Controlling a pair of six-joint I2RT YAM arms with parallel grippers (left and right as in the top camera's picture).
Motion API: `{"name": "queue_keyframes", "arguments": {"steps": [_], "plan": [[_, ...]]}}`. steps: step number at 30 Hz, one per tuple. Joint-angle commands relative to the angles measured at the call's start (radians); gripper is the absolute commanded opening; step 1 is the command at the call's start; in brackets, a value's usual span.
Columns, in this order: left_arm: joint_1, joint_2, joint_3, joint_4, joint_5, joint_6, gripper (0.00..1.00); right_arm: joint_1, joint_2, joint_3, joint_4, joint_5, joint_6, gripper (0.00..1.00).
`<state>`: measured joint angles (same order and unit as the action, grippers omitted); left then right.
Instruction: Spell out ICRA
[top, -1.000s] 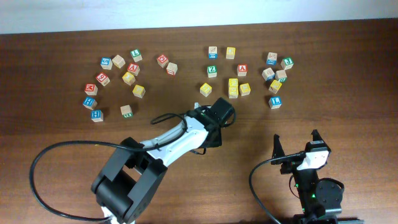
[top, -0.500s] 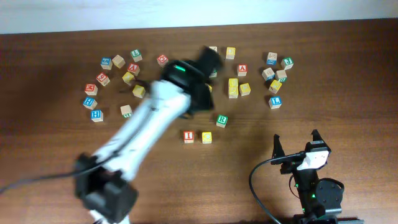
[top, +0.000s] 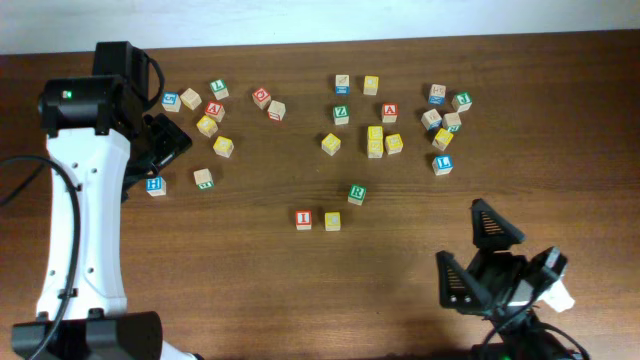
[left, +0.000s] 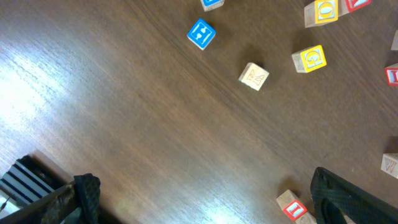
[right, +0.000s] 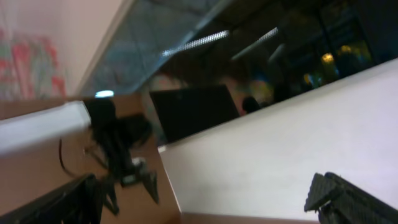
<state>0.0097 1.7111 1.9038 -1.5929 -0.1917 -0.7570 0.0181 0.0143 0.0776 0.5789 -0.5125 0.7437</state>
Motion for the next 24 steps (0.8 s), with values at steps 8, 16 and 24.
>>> {"name": "queue_keyframes", "arguments": {"steps": [8,16,24], "plan": [[0.002,0.002,0.003,-0.002,-0.008,-0.005,0.99,0.001,0.692,0.976,-1.114,-0.016,-0.296,0.98],[0.002,0.002,0.003,-0.002,-0.008,-0.005,0.99,0.368,1.44,1.369,-1.555,0.38,-0.343,0.98],[0.002,0.002,0.003,-0.002,-0.008,-0.005,0.99,0.401,1.831,1.38,-1.451,0.357,-0.05,0.93]]}}
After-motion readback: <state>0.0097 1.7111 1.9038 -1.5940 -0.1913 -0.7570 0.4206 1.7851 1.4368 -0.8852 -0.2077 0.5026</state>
